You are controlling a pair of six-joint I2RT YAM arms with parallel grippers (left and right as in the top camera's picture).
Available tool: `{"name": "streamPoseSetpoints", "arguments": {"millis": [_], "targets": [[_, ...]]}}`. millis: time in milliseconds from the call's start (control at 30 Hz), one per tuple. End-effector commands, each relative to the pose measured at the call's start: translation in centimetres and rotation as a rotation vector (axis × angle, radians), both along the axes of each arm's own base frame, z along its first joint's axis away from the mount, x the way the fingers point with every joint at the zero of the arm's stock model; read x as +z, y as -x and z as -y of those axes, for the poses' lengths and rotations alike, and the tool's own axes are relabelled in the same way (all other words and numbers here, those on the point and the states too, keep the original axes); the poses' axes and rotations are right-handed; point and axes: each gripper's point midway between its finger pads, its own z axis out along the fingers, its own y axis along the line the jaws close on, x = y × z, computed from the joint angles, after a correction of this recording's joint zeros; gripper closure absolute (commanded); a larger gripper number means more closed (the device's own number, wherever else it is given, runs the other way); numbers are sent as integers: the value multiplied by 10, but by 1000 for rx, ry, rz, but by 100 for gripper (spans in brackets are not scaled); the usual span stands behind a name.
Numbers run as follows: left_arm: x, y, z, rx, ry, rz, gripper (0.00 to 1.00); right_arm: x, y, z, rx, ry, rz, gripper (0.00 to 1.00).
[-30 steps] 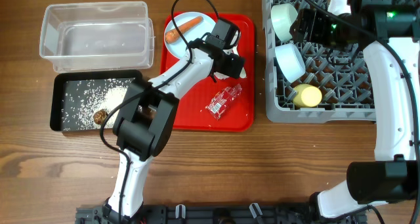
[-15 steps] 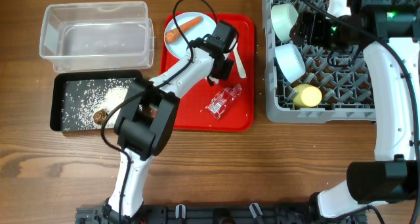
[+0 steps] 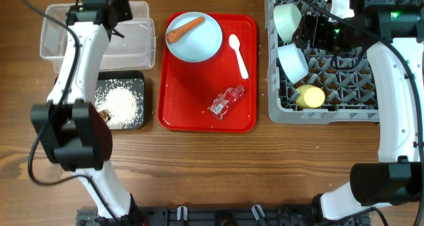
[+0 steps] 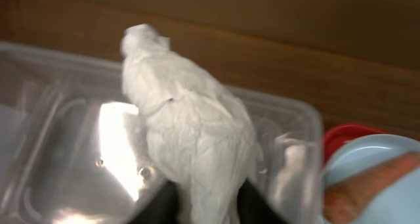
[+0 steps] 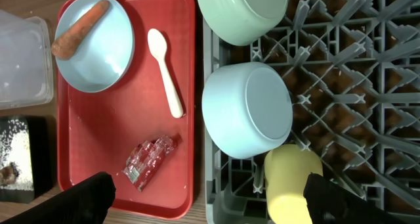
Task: Sort waste into correct bins and load items into the dishwasher rack
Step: 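Drop the tissue into the clear plastic bin with the left gripper, then reach the left gripper to the red wrapper and grasp it, then drop the red wrapper into the clear plastic bin with the left gripper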
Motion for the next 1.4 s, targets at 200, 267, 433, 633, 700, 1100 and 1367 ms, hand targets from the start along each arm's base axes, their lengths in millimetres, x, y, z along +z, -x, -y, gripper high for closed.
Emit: {"name": "streamPoseSetpoints", "arguments": {"millis": [200, 267, 433, 633, 700, 1100, 1367], "targets": [[35, 9, 36, -46, 51, 51, 0, 2, 3, -1, 43, 17, 9, 4], [57, 35, 72, -118, 55, 29, 0, 2, 4, -1, 43, 18, 4, 4], [6, 129, 185, -429, 10, -320, 9, 2, 4, -1, 54, 22, 6, 4], [-97, 194, 265, -808, -185, -570, 8, 1, 5, -1, 66, 28, 5, 4], [-117, 205, 277, -859, -214, -616, 9, 1, 5, -1, 66, 28, 5, 4], [-184, 217, 300, -912, -266, -701, 96, 0, 8, -1, 66, 27, -7, 4], [-42, 137, 268, -630, -309, -400, 96, 0, 8, -1, 66, 27, -8, 4]]}}
